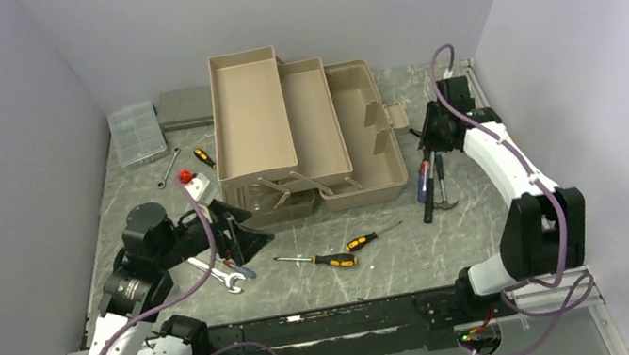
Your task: Pack the tool kit
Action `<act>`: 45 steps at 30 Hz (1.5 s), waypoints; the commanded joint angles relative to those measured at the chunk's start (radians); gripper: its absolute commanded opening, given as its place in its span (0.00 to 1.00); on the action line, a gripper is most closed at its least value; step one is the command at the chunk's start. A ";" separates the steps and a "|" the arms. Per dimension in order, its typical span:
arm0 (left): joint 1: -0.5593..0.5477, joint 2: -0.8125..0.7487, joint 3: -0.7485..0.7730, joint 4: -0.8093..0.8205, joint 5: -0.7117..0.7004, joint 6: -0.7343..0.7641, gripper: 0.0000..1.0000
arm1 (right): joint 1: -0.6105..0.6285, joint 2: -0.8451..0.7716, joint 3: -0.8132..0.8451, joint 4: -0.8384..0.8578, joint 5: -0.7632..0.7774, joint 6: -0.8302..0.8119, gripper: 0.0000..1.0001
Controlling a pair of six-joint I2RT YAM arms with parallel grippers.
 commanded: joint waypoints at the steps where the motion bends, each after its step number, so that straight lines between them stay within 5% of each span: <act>1: -0.208 0.063 0.086 -0.042 -0.132 0.108 0.91 | -0.002 -0.096 0.132 -0.077 0.052 -0.044 0.01; 9: -0.632 0.198 0.171 -0.123 -0.555 0.245 0.89 | 0.024 -0.058 0.274 0.005 -0.309 -0.040 0.01; 13: -0.825 0.325 0.202 -0.160 -0.758 0.337 0.91 | 0.109 0.035 0.332 0.042 -0.282 -0.055 0.02; 16: -0.892 0.391 0.205 -0.143 -0.785 0.356 0.92 | 0.155 0.140 0.373 0.060 -0.250 -0.052 0.02; 25: -0.945 0.474 0.166 -0.070 -0.754 0.402 0.93 | 0.254 0.407 0.455 0.076 -0.173 -0.045 0.05; 38: -0.954 0.563 0.126 -0.009 -0.721 0.442 0.93 | 0.257 0.399 0.457 0.062 -0.147 -0.012 0.63; 45: -0.981 0.745 0.225 -0.038 -0.713 0.509 0.91 | 0.244 0.228 0.455 0.006 -0.124 -0.022 0.69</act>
